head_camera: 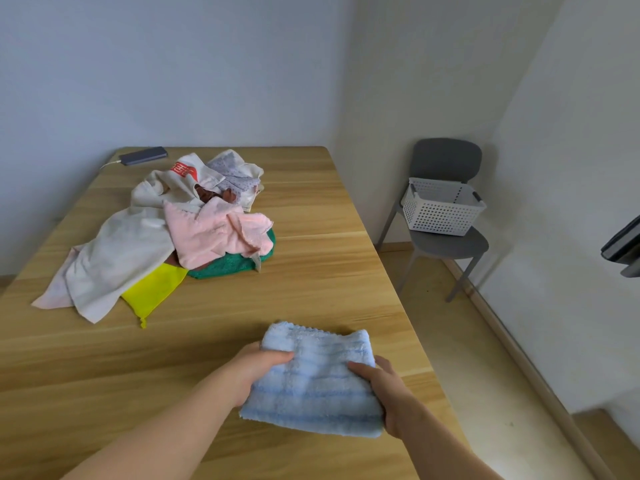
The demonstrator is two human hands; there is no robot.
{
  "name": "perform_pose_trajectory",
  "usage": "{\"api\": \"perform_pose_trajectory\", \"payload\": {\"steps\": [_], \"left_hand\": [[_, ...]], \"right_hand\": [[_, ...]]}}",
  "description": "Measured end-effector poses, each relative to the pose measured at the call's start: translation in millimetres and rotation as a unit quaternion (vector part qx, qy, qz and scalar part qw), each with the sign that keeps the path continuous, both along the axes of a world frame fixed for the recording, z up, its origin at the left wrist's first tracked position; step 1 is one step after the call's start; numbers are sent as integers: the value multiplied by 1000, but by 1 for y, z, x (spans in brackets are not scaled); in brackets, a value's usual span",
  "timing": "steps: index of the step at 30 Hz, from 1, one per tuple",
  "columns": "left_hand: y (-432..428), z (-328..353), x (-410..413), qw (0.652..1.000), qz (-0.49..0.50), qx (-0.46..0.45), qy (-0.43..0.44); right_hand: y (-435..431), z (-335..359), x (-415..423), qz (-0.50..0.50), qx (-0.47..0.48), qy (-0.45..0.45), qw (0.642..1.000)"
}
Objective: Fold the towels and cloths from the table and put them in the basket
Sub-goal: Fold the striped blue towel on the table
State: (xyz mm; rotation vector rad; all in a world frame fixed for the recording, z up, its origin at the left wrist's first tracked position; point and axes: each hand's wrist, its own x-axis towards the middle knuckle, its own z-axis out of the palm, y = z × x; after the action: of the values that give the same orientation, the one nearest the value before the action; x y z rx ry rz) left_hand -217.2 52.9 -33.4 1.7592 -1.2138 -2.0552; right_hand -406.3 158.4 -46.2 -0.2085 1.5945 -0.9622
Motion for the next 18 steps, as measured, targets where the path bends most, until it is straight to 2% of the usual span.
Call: {"api": "perform_pose_trajectory", "payload": {"steps": [3, 8, 12, 18], "left_hand": [[-6, 10, 0, 998, 16, -22, 54], [-17, 34, -12, 991, -27, -65, 112], [-22, 52, -27, 984, -75, -57, 153], [-22, 62, -70, 980, -120, -41, 156]], "right_hand": [[-2, 11, -4, -7, -32, -13, 999], [-1, 47, -14, -5, -62, -138, 988], [5, 68, -25, -36, -114, -142, 983], [31, 76, -58, -82, -165, -159, 970]]}}
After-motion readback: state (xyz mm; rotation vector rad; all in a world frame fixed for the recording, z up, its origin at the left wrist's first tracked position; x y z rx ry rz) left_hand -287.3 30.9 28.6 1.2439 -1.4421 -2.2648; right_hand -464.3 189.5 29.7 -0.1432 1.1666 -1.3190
